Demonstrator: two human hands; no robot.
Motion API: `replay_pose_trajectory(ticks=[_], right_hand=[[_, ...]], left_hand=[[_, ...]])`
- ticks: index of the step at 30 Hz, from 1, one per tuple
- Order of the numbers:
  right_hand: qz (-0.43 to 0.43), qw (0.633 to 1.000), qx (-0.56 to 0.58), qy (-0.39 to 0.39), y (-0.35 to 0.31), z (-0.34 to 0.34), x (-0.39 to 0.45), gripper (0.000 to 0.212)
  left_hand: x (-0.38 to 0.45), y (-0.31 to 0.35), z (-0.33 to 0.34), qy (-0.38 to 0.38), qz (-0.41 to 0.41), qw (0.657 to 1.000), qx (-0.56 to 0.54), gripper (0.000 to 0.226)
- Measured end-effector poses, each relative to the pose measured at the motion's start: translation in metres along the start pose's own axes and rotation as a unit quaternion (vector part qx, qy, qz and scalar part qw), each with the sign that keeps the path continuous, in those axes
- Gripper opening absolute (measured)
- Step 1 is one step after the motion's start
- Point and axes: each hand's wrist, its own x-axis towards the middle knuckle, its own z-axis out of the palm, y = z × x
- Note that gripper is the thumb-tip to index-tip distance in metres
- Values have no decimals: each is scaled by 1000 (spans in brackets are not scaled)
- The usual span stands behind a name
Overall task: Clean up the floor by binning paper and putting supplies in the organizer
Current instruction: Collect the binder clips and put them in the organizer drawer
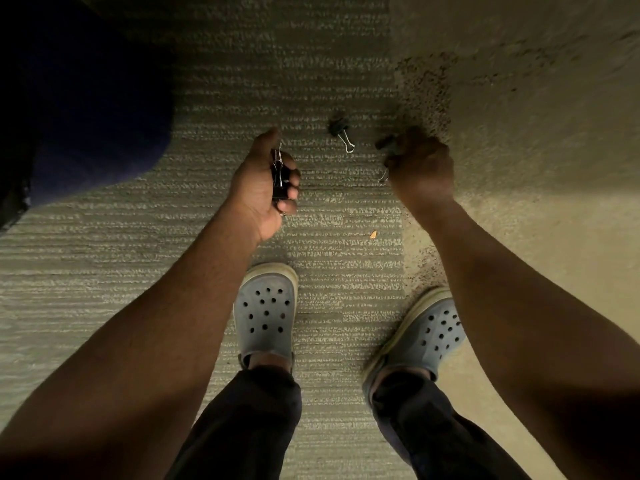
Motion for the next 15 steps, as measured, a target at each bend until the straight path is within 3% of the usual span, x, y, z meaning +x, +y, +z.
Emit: replay_pose_trajectory(ticks=[7,9,12,15], right_hand=[[92,985,141,31,10,-15,-8,21],[64,993,97,7,2,-10,-12,40],[8,993,-52,-103,-7,3,-14,74],[-19,995,-30,-96,-14,9,-15,49]], left_hand=[[5,2,0,17,7,1000,12,45],[6,3,2,20,7,1000,21,45],[8,6,6,22,6,999,22,45],[9,8,9,21,5,1000,22,44]])
